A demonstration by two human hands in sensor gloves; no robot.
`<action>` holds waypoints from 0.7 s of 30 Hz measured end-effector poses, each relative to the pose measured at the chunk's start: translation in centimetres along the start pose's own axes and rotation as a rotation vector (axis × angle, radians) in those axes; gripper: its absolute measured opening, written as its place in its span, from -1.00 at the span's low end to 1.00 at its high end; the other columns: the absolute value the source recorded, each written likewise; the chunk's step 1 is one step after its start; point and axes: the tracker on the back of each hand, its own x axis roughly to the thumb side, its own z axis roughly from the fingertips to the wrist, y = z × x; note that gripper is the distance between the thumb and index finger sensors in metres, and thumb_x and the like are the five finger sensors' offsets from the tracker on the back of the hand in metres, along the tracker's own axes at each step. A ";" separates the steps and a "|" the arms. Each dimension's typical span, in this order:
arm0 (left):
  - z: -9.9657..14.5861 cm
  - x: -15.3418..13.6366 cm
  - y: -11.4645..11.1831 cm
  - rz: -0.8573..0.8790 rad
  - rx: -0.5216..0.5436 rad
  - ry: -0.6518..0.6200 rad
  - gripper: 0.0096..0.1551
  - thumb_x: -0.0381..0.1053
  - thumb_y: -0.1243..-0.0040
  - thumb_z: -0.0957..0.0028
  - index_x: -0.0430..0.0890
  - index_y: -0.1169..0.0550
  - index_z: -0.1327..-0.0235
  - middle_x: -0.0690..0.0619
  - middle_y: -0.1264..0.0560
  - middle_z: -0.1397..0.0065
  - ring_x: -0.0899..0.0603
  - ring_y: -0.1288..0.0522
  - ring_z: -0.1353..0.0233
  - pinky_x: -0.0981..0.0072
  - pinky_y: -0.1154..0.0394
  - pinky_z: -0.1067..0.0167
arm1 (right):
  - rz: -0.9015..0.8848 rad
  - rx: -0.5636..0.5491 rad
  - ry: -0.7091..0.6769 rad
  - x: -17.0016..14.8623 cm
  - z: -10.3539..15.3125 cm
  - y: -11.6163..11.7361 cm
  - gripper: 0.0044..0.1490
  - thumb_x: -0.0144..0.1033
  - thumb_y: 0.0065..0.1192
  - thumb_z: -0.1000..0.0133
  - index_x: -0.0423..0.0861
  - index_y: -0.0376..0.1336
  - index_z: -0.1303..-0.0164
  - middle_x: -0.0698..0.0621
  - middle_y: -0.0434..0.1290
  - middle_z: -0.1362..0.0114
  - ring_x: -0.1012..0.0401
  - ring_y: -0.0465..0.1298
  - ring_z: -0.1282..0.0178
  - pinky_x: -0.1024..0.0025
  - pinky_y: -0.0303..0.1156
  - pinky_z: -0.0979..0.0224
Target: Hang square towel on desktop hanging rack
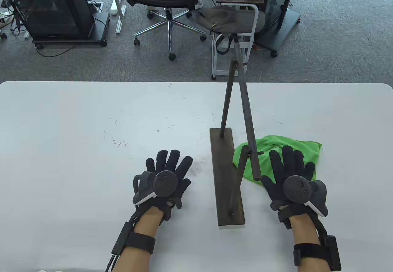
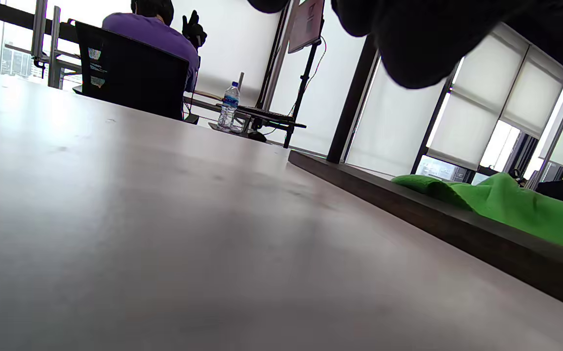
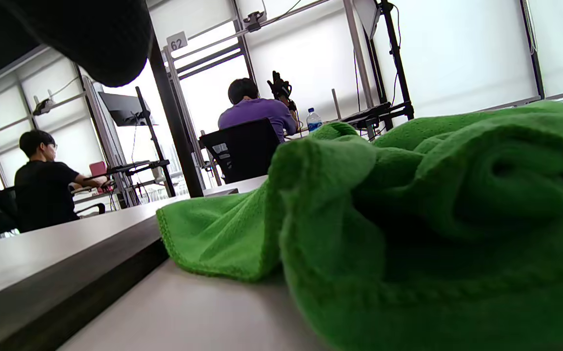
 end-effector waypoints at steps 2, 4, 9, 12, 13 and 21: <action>0.0 0.0 0.0 0.004 -0.003 0.007 -0.15 0.20 -0.27 -0.09 0.22 -0.17 -0.63 -0.04 0.08 -0.69 -0.51 0.18 -0.67 -0.56 0.29 -0.28 | 0.016 0.021 -0.001 0.0 -0.1 0.2 0.02 0.23 0.20 -0.17 0.28 -0.37 -0.50 -0.08 -0.38 -0.74 -0.28 -0.26 -0.66 -0.52 -0.38 -0.36; 0.0 -0.1 0.0 0.006 -0.002 0.012 -0.16 0.20 -0.26 -0.09 0.22 -0.18 -0.63 -0.04 0.08 -0.69 -0.51 0.18 -0.67 -0.56 0.29 -0.28 | 0.011 0.033 0.004 -0.1 -0.1 0.5 0.01 0.22 0.20 -0.17 0.28 -0.36 -0.51 -0.09 -0.36 -0.74 -0.28 -0.24 -0.66 -0.52 -0.37 -0.36; 0.0 -0.2 -0.1 0.028 -0.005 0.018 -0.16 0.20 -0.26 -0.09 0.20 -0.20 -0.63 -0.05 0.06 -0.69 -0.51 0.16 -0.67 -0.57 0.29 -0.28 | 0.018 0.060 0.012 -0.4 -0.1 0.9 -0.01 0.21 0.19 -0.17 0.28 -0.35 -0.51 -0.10 -0.35 -0.74 -0.28 -0.24 -0.66 -0.52 -0.37 -0.36; -0.2 -0.3 -0.4 0.043 -0.028 0.019 -0.17 0.20 -0.26 -0.09 0.20 -0.20 -0.63 -0.06 0.06 -0.69 -0.52 0.16 -0.67 -0.57 0.28 -0.28 | 0.026 0.075 0.019 -0.5 -0.2 1.2 -0.02 0.21 0.18 -0.18 0.28 -0.35 -0.51 -0.10 -0.34 -0.74 -0.28 -0.23 -0.66 -0.52 -0.36 -0.36; -0.2 -0.3 -0.5 0.045 -0.034 0.019 -0.17 0.20 -0.26 -0.09 0.20 -0.20 -0.63 -0.06 0.06 -0.69 -0.52 0.15 -0.67 -0.57 0.28 -0.28 | 0.030 0.081 0.022 -0.5 -0.3 1.2 -0.02 0.21 0.18 -0.17 0.28 -0.35 -0.51 -0.10 -0.34 -0.74 -0.29 -0.23 -0.66 -0.52 -0.36 -0.36; -0.3 -0.3 -0.8 0.064 -0.057 0.020 -0.18 0.20 -0.26 -0.10 0.19 -0.21 -0.63 -0.07 0.04 -0.69 -0.52 0.14 -0.67 -0.57 0.27 -0.28 | 0.053 0.111 0.018 -0.4 -0.5 1.7 -0.02 0.21 0.18 -0.17 0.28 -0.34 -0.51 -0.10 -0.33 -0.74 -0.29 -0.22 -0.66 -0.52 -0.36 -0.36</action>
